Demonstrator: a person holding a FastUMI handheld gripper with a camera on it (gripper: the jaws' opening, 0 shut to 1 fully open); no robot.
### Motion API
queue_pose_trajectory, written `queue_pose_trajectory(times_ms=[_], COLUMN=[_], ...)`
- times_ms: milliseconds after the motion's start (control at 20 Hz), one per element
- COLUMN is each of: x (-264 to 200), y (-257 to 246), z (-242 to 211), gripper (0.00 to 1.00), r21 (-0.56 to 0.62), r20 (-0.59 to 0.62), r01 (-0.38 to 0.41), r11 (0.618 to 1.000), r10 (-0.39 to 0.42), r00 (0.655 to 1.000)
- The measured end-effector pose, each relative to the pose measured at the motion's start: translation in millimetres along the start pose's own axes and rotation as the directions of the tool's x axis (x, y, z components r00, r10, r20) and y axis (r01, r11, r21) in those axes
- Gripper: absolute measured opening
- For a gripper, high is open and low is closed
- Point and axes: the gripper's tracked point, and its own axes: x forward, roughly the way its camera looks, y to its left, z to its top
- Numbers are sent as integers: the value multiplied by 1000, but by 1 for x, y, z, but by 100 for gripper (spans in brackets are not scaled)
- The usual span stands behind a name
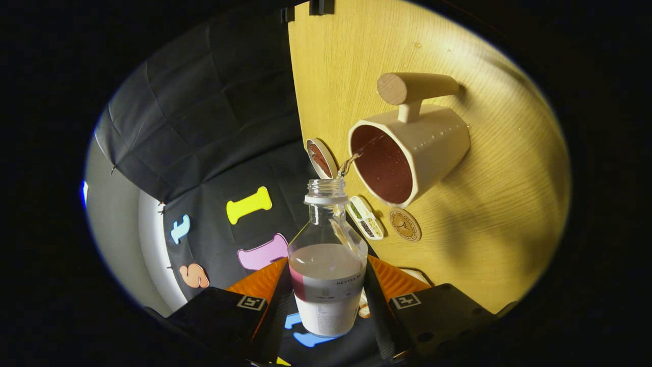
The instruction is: Take the bottle from table, then pour the juice into the cup, finally place the bottle on the coaster
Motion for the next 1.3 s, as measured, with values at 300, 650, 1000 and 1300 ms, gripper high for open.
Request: queue_pose_trajectory(times_ms=[300, 650, 1000, 1300], x=[4, 5, 1, 0], y=[12, 22, 24, 21], z=[-6, -13, -7, -13], gripper=[74, 74, 74, 74], r21=[82, 173, 292, 311], r20=[20, 52, 107, 83], r01=[-18, -40, -64, -36], r11=[996, 984, 954, 950], r10=[16, 32, 34, 11], r00=[1000, 998, 994, 996])
